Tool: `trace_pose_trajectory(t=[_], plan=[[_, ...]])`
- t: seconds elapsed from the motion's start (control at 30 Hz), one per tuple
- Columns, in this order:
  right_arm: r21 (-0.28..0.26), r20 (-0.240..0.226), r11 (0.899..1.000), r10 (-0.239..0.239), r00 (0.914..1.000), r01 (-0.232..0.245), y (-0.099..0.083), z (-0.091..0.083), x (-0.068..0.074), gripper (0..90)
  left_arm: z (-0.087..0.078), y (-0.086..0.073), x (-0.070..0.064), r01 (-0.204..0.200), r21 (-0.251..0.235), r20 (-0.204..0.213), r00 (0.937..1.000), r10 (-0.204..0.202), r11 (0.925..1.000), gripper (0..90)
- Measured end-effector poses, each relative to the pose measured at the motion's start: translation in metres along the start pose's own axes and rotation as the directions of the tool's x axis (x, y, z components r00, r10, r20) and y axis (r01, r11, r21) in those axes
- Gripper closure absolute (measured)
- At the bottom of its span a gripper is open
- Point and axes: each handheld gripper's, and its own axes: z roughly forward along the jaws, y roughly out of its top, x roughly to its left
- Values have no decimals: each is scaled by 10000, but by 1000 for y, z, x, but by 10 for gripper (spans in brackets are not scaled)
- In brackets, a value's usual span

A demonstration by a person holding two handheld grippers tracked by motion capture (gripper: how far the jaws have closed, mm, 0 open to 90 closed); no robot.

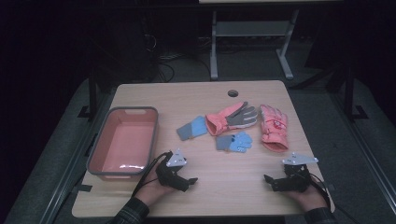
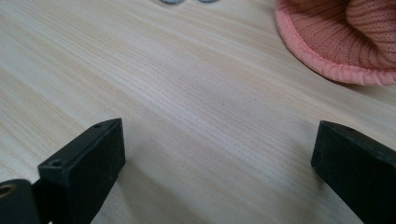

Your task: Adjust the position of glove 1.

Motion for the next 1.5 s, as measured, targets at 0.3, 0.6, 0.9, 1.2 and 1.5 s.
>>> trace_pose_trajectory(t=[0.3,0.6,0.9,1.2,1.5], plan=[[1,11,10000,32,10000,-32,0,0,0,26,0,0,0,-17,-2,25,10000,17,10000,122],[549,-193,9984,-91,9998,101,9,1,2,63,-3,-3,0,54,-52,59,10000,-53,10000,123],[232,-317,9997,-54,9995,61,20,-5,1,169,-2,-3,1,17,-72,86,10000,-16,10000,123],[19,-830,9999,-170,9964,172,33,-3,10,440,-1,-1,3,-57,-37,118,9999,58,10000,123],[-393,-1096,9992,-133,9939,90,43,-10,18,868,1,1,5,-116,-56,112,9999,117,9999,123]])
